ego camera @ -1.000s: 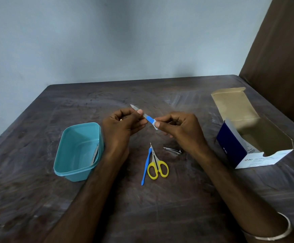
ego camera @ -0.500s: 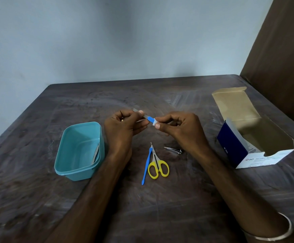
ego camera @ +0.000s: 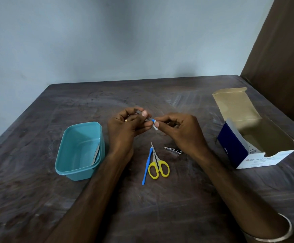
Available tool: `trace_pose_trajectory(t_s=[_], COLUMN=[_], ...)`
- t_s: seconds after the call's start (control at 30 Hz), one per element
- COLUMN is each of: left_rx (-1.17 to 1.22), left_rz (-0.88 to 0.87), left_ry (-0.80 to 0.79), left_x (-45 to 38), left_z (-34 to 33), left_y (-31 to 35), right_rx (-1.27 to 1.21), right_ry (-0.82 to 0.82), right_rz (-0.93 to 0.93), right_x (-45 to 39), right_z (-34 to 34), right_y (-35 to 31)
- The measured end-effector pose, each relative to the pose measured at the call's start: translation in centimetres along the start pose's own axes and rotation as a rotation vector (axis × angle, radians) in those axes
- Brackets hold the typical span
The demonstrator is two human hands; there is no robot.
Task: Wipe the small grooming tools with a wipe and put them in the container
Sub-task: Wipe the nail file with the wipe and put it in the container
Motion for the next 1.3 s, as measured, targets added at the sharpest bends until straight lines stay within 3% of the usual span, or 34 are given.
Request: trace_pose_trajectory(t_s=[0.37, 0.77, 0.9, 1.1, 1.3], left_rx=[0.136, 0.135, 0.136, -0.267, -0.654], left_rz=[0.015, 0.038, 0.033, -0.077, -0.231], left_ry=[0.097, 0.056, 0.051, 0.015, -0.044], left_x=[-0.1, -0.2, -0.1, 0.2, 1.0], left_z=[0.9, 0.3, 0.3, -0.8, -2.4], left_y=[0.0, -0.3, -0.2, 0.0, 0.0], right_rx=[-0.014, -0.07, -0.223, -0.447, -0.528], right_ry=[0.001, 0.005, 0.141, 0.37, 0.381], right_rz=[-0.034, -0.047, -0.165, -0.261, -0.298], right_x=[0.1, 0.1, 0.0, 0.2, 0.6], right_z=[0.1, 0.0, 0.9, 2.8, 2.1], right_y=[0.1, -0.1, 0.8, 1.8, 1.9])
Point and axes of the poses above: each hand's wrist, its own x-axis away from the middle knuckle, its own z-axis out of the back of the hand, y = z × x, the point moved 7 cm from there along -x, towards the middle knuckle, and after that the axes turned 13 degrees about z, right-handed, at the moved point
